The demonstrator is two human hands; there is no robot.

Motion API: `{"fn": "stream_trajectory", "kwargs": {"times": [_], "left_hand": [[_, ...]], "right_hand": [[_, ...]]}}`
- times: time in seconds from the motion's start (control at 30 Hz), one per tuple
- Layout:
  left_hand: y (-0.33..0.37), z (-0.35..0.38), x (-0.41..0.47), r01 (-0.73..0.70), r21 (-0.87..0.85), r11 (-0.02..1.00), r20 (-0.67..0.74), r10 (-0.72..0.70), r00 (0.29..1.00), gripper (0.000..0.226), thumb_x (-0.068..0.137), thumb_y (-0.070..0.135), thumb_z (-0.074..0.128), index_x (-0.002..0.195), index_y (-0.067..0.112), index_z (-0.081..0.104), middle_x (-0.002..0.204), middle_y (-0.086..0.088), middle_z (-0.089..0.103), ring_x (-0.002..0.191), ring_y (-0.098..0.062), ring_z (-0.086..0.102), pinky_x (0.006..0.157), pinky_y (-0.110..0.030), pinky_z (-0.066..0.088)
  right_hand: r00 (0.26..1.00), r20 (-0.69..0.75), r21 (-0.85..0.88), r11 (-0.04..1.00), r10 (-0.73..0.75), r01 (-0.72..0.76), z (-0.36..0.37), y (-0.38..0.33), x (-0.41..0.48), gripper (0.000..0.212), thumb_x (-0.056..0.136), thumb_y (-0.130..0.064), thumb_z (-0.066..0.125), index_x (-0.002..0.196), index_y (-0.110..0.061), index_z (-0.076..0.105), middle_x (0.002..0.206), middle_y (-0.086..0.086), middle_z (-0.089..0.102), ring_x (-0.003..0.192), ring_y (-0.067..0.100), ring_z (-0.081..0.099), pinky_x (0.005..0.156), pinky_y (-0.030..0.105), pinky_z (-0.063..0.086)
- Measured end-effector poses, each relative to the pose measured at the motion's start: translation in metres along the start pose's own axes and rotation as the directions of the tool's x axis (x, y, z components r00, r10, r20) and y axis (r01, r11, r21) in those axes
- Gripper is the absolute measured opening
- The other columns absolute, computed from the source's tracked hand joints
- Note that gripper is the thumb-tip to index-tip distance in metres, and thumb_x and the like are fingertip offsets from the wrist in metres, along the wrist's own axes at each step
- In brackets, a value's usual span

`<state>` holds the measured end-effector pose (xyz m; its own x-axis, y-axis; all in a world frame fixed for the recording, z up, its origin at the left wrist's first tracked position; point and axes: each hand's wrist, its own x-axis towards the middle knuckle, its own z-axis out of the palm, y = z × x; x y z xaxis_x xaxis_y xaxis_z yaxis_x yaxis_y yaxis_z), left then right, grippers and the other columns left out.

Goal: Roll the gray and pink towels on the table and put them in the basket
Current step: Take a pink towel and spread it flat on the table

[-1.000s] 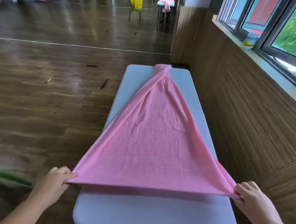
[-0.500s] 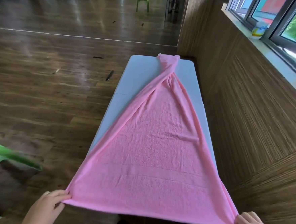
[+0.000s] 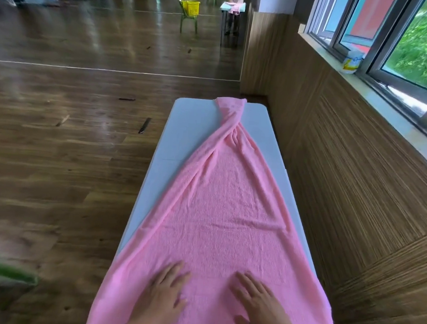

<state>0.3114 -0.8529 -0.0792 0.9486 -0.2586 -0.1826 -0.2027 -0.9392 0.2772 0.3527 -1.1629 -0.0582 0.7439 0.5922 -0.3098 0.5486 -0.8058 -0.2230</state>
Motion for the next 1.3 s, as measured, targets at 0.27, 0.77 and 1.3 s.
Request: {"fn": "stream_trajectory", "kwargs": {"times": [0.27, 0.77, 1.3], "left_hand": [[-0.114, -0.043, -0.037, 0.118, -0.024, 0.993, -0.065, -0.12, 0.991, 0.067, 0.092, 0.072, 0.019, 0.12, 0.029, 0.063, 0.127, 0.002, 0.06, 0.115, -0.009, 0.051, 0.101, -0.013, 0.026], [-0.014, -0.064, 0.165, 0.088, 0.009, 0.996, 0.035, -0.088, 0.996, 0.057, 0.103, 0.029, 0.04, 0.156, 0.037, 0.021, 0.165, 0.016, 0.004, 0.153, -0.012, 0.006, 0.124, -0.033, 0.01], [-0.118, -0.114, 0.102, 0.363, -0.068, 0.929, -0.071, -0.367, 0.927, 0.056, 0.097, 0.041, 0.05, 0.151, 0.034, 0.038, 0.159, 0.01, 0.031, 0.146, -0.013, 0.025, 0.116, -0.031, 0.03]], "right_hand": [[0.954, -0.033, 0.102, 0.95, 0.298, -0.294, 0.003, 0.106, -0.063, 0.067, 0.075, -0.075, 0.054, 0.126, -0.032, 0.058, 0.142, -0.005, 0.045, 0.111, 0.021, 0.067, 0.076, 0.034, 0.06], [0.996, -0.009, 0.029, 0.995, 0.091, -0.09, -0.072, 0.068, 0.134, 0.069, 0.091, -0.055, 0.042, 0.154, -0.037, 0.023, 0.166, -0.006, -0.005, 0.152, 0.017, -0.009, 0.122, 0.043, 0.001], [0.937, -0.12, 0.045, 0.944, 0.33, -0.327, -0.106, 0.122, 0.105, 0.073, 0.093, -0.063, 0.046, 0.155, -0.032, 0.023, 0.163, -0.002, 0.019, 0.149, 0.021, 0.021, 0.116, 0.041, 0.03]]}}
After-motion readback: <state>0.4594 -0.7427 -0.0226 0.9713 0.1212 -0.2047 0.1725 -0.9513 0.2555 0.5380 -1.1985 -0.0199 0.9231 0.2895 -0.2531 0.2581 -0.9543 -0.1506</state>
